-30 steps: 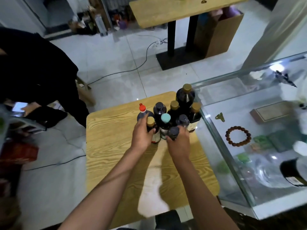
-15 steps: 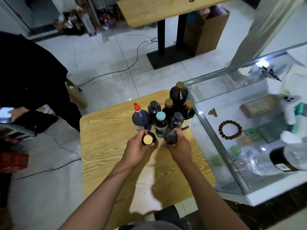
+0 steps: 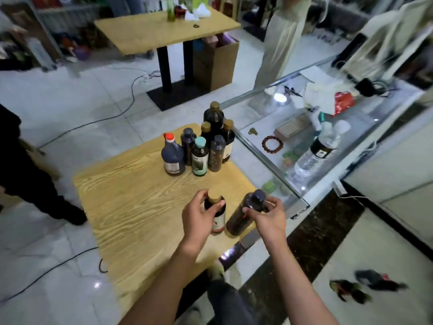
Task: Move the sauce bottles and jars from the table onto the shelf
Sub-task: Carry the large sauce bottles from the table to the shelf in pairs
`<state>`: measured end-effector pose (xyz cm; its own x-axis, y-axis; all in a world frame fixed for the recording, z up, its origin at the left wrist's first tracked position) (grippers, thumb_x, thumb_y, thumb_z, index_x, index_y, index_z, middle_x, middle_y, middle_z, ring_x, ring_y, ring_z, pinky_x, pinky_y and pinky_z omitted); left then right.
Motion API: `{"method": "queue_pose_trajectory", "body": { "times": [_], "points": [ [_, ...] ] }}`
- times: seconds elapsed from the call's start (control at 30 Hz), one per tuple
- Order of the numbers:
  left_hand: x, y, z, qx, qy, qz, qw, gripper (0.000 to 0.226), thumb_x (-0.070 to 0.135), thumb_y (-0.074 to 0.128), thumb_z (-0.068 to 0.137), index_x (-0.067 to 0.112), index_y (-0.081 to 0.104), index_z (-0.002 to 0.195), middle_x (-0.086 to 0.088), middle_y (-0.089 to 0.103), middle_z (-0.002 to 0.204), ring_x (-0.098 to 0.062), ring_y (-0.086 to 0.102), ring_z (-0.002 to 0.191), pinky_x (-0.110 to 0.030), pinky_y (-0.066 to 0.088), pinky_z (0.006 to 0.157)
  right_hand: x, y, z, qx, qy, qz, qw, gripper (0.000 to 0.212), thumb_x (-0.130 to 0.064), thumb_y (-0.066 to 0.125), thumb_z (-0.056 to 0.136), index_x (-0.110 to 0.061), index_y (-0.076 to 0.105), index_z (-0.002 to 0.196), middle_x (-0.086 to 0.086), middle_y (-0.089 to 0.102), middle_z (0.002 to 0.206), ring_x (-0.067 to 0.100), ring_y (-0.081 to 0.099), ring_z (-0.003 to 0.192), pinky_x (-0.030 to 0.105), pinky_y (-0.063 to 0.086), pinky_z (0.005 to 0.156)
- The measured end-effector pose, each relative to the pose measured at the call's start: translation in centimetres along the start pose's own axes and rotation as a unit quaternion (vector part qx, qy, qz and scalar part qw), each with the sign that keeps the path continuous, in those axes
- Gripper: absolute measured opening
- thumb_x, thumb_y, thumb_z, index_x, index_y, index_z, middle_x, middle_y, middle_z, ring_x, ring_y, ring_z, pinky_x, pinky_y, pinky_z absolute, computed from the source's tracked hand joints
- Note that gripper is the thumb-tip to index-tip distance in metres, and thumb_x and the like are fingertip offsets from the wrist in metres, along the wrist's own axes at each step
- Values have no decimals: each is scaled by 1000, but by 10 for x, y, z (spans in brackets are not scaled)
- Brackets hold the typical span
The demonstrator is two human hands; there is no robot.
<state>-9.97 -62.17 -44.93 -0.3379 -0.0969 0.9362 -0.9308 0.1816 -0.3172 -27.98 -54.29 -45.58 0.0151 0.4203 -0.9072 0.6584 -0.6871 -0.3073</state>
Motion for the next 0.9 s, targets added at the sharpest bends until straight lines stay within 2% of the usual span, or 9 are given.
{"method": "queue_pose_trajectory", "body": {
  "times": [0.07, 0.1, 0.23, 0.33, 0.5, 0.6, 0.7, 0.8, 0.9],
  "points": [
    [6, 6, -19, -47, 7, -72, 996, 37, 20, 83, 76, 20, 62, 107, 17, 63, 92, 3, 58, 85, -5, 44, 76, 3, -27, -25, 24, -6, 36, 999, 65, -5, 91, 62, -10, 51, 113, 12, 68, 113, 22, 67, 103, 29, 53, 89],
    [8, 10, -27, -70, 13, -85, 994, 38, 17, 83, 75, 19, 61, 106, 14, 64, 93, 1, 59, 87, -6, 46, 78, 5, -40, -37, 35, -10, 54, 998, 62, -2, 90, 62, -8, 52, 111, 12, 69, 110, 20, 68, 99, 25, 53, 83],
    [35, 33, -62, -155, 83, -39, 984, 35, 30, 85, 71, 26, 63, 99, 12, 67, 93, -4, 62, 92, -28, 52, 86, 6, -96, -82, 72, -40, 99, 992, 59, 2, 89, 62, -6, 57, 112, 9, 72, 107, 16, 69, 96, 13, 51, 69],
    [68, 51, -97, -201, 157, 22, 967, 29, 51, 79, 69, 36, 61, 87, 19, 68, 88, -1, 63, 86, -30, 52, 80, 9, -138, -106, 97, -66, 95, 989, 56, -2, 90, 61, -11, 61, 108, 4, 73, 107, 15, 68, 105, 18, 53, 79],
    [114, 98, -166, -233, 233, 62, 942, 46, 68, 69, 65, 35, 63, 96, 16, 71, 90, -5, 66, 84, -36, 55, 77, 11, -217, -149, 144, -99, 110, 978, 56, -4, 91, 61, -20, 65, 108, -7, 74, 105, 5, 68, 102, 26, 51, 91],
    [142, 130, -208, -248, 255, 73, 932, 46, 71, 66, 64, 37, 60, 93, 17, 70, 90, -5, 66, 84, -35, 55, 77, 16, -276, -177, 177, -115, 128, 969, 54, -5, 91, 61, -26, 65, 104, -13, 73, 102, -2, 67, 100, 23, 50, 89],
    [178, 167, -257, -264, 326, 121, 899, 42, 67, 69, 69, 33, 59, 92, 13, 70, 88, -12, 65, 81, -35, 54, 74, 26, -336, -202, 219, -118, 159, 955, 64, -20, 91, 54, -22, 66, 113, -4, 73, 112, 11, 67, 109, 31, 51, 91],
    [210, 210, -316, -301, 372, 137, 867, 41, 64, 70, 72, 29, 61, 93, 14, 67, 86, -11, 63, 80, -32, 52, 72, 42, -401, -233, 258, -126, 202, 936, 60, -8, 89, 61, -15, 66, 116, 2, 73, 114, 18, 66, 112, 27, 53, 81],
    [232, 255, -375, -323, 397, 117, 851, 45, 68, 70, 69, 29, 62, 90, 10, 69, 88, -13, 65, 81, -34, 53, 72, 59, -464, -268, 298, -141, 216, 919, 56, 0, 86, 67, -13, 65, 117, 3, 72, 115, 16, 67, 110, 30, 55, 87]
  ]
}}
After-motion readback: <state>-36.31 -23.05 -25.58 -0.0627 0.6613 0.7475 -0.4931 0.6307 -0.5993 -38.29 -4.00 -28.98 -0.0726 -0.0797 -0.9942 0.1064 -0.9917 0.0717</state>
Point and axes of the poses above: each hand's wrist, its own z-axis towards the middle knuckle, its own y-axis out of the palm, x = y × z, the point moved 3 cm from there along z, towards the middle knuckle
